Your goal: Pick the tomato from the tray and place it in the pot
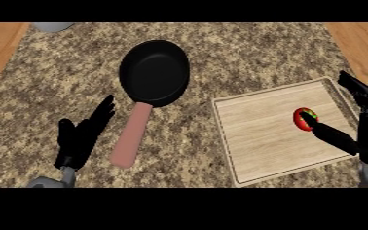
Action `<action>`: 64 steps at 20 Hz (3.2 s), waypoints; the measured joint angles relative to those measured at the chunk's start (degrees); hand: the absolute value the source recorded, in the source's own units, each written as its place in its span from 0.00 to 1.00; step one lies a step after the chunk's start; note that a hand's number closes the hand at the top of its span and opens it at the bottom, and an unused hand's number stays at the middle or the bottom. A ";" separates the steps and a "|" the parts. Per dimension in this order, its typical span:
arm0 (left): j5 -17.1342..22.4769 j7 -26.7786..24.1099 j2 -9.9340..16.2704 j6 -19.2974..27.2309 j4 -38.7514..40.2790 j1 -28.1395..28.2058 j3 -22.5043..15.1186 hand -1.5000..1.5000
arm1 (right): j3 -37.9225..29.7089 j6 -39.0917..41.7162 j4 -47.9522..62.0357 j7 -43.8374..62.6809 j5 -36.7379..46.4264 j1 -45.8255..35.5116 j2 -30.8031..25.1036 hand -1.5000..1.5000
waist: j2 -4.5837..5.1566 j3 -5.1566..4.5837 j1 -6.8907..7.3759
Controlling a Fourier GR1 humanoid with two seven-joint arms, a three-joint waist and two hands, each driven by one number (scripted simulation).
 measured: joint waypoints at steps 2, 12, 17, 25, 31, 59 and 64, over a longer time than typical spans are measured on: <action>-0.53 0.11 -1.00 -0.99 1.61 -1.70 0.02 0.50 | -1.41 0.65 -4.55 1.25 -0.08 2.52 -1.38 0.00 | 0.05 -0.02 0.61; -2.12 -0.67 -3.23 -2.39 4.19 -3.40 -0.26 0.50 | -3.27 6.66 -18.59 31.81 -2.85 6.62 -15.03 0.00 | 0.14 -0.13 1.84; -2.91 -0.85 -4.10 -3.33 5.14 -3.63 -0.06 0.50 | -3.36 11.17 -15.38 40.44 -6.31 3.32 -15.63 0.00 | 0.27 -0.08 2.61; -3.17 -0.58 -4.72 -4.72 5.90 -4.60 1.30 0.50 | 3.86 22.22 -4.80 42.71 -3.34 0.02 -15.38 0.00 | 0.39 -0.01 3.06; -4.22 0.82 -5.18 -5.95 4.04 -3.57 3.04 0.50 | 2.35 25.95 5.50 36.33 2.55 -1.46 -11.65 0.00 | 0.30 0.01 2.79; -10.31 0.17 -9.74 -10.86 4.66 -2.14 8.26 0.50 | -11.42 43.23 34.28 11.55 0.80 -8.32 3.37 0.00 | -0.19 -0.65 2.55; -10.82 0.09 -10.22 -11.17 4.40 -2.06 8.48 0.50 | -9.61 40.80 38.94 2.80 7.42 -9.65 3.56 1.00 | -0.48 -1.25 2.56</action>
